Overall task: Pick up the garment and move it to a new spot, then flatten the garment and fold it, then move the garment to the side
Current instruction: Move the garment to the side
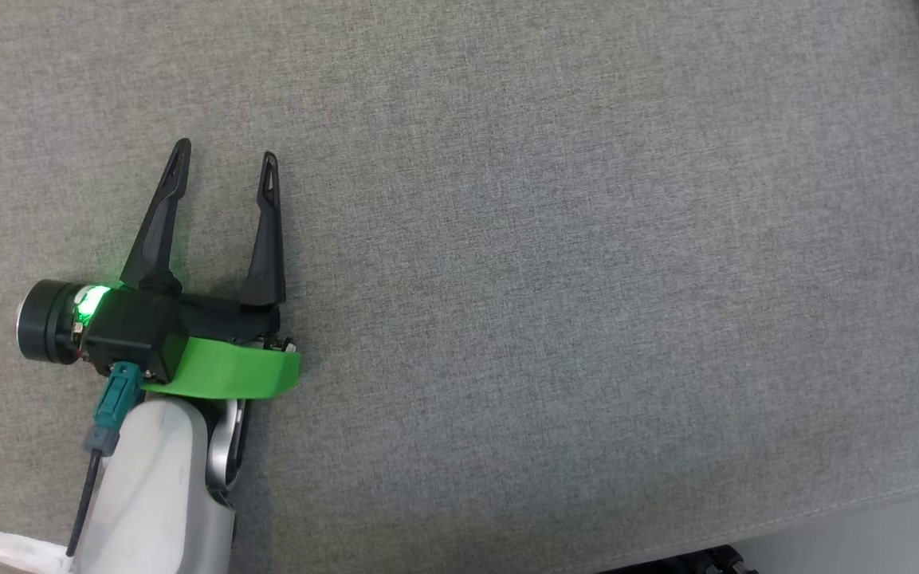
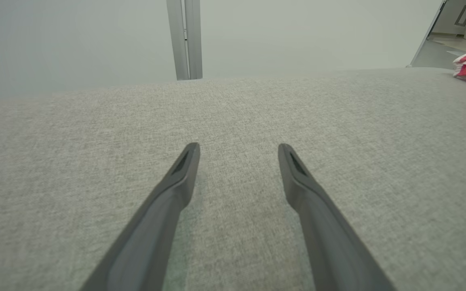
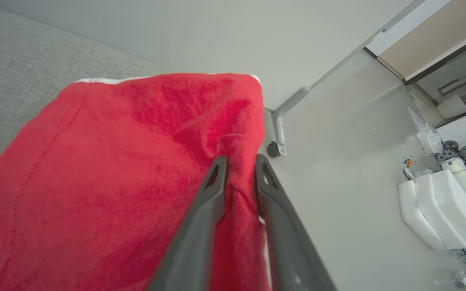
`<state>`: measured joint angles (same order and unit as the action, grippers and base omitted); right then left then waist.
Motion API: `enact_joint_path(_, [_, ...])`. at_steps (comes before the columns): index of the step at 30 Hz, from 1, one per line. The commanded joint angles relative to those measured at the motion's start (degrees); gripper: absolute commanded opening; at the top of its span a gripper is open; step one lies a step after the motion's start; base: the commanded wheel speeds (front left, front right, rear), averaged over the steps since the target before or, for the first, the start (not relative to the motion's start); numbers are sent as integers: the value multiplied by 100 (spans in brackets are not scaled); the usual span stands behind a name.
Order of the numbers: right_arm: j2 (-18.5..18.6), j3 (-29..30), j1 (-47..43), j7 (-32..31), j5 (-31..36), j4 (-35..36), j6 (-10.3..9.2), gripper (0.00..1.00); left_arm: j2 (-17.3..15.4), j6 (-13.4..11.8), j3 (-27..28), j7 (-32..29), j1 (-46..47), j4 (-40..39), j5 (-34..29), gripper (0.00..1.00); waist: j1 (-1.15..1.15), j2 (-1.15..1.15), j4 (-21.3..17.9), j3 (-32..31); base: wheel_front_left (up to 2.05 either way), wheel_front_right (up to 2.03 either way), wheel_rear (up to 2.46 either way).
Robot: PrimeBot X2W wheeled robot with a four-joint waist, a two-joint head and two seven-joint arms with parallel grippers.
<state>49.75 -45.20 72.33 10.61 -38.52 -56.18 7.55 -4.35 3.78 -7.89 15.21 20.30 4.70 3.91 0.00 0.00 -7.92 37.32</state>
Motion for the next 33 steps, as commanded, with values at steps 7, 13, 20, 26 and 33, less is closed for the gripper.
enact_joint_path(7, [-187, -73, 43, 345, 203, -234, -13, 100, 40, -45, 57, -13, -215, 224, 119, 100, 0, 0, 50, -357, 0, 0, 0])
enact_joint_path(13, [-443, 139, -239, 457, 226, 79, -13, 100, 68, -82, 213, -10, -430, 283, 229, 100, 0, 0, 91, -920, 0, 0, 0])
enact_joint_path(20, [-895, 1030, -1203, 459, 558, 1201, -13, 100, 98, -133, 482, -8, -914, 354, 378, 100, 0, 0, 222, -1724, 0, 0, 0])
enact_joint_path(26, [-1462, 2036, -2498, 461, 944, 2033, -13, 100, 111, -113, 673, -6, -1280, 377, 433, 100, 0, 0, 468, -2274, 0, 0, 0])
enact_joint_path(33, [-2251, 3045, -4089, 461, 1375, 2823, -12, 100, 127, -63, 734, -7, -1561, 499, 477, 100, 0, 0, 758, -2806, 0, 0, 0])
